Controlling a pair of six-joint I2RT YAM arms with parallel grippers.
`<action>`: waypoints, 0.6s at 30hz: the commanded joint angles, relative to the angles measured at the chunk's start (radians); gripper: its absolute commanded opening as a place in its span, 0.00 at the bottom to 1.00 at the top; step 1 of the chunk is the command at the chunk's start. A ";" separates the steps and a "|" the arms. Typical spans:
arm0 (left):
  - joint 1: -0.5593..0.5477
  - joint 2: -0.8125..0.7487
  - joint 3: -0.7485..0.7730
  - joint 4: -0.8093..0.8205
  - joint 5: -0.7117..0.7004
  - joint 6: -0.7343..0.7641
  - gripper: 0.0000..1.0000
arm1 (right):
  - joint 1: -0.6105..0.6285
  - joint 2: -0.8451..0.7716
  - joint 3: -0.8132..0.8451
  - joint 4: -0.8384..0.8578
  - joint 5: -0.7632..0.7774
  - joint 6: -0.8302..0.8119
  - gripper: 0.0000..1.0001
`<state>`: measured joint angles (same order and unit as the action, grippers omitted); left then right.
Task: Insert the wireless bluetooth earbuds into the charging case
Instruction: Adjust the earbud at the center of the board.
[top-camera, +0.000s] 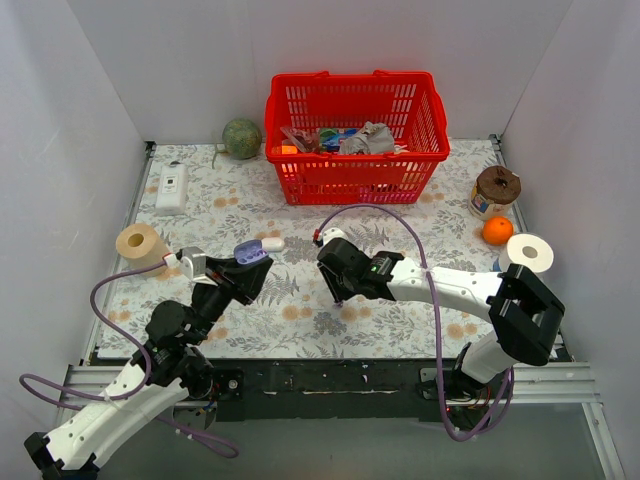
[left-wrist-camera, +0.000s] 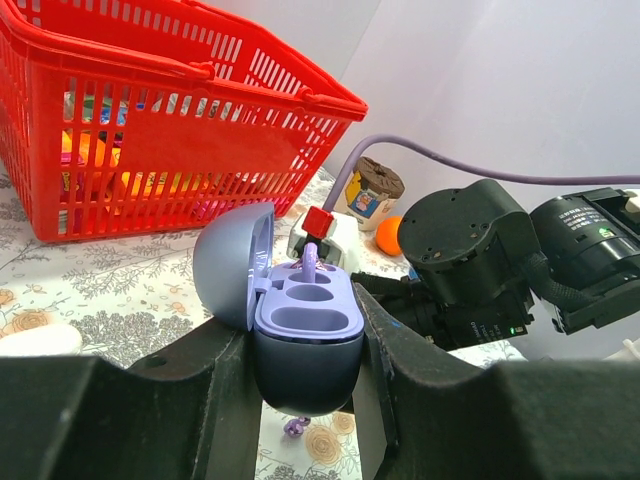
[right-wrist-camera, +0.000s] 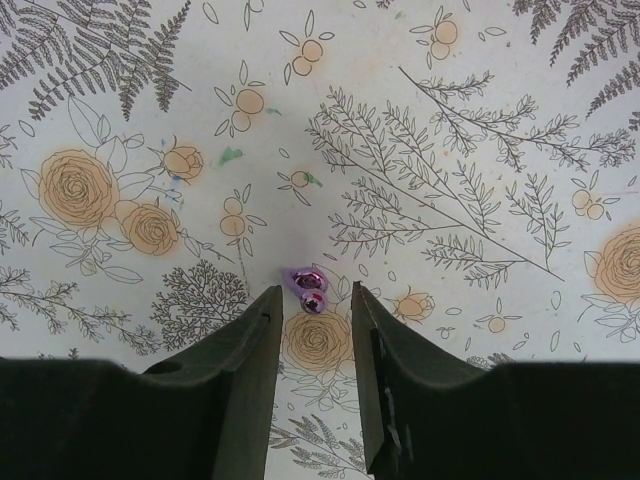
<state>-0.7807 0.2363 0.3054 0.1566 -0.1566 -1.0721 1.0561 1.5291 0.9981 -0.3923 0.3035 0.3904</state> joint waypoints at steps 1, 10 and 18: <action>0.003 -0.003 0.008 -0.015 -0.014 -0.002 0.00 | 0.005 0.002 -0.010 0.018 -0.001 0.016 0.42; 0.003 -0.008 0.004 -0.022 -0.014 -0.005 0.00 | 0.005 -0.053 -0.087 0.030 0.006 0.042 0.42; 0.003 -0.003 0.004 -0.020 -0.017 -0.006 0.00 | 0.005 -0.080 -0.079 0.029 0.013 0.050 0.42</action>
<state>-0.7811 0.2363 0.3054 0.1345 -0.1581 -1.0801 1.0561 1.4937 0.9066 -0.3870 0.3050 0.4232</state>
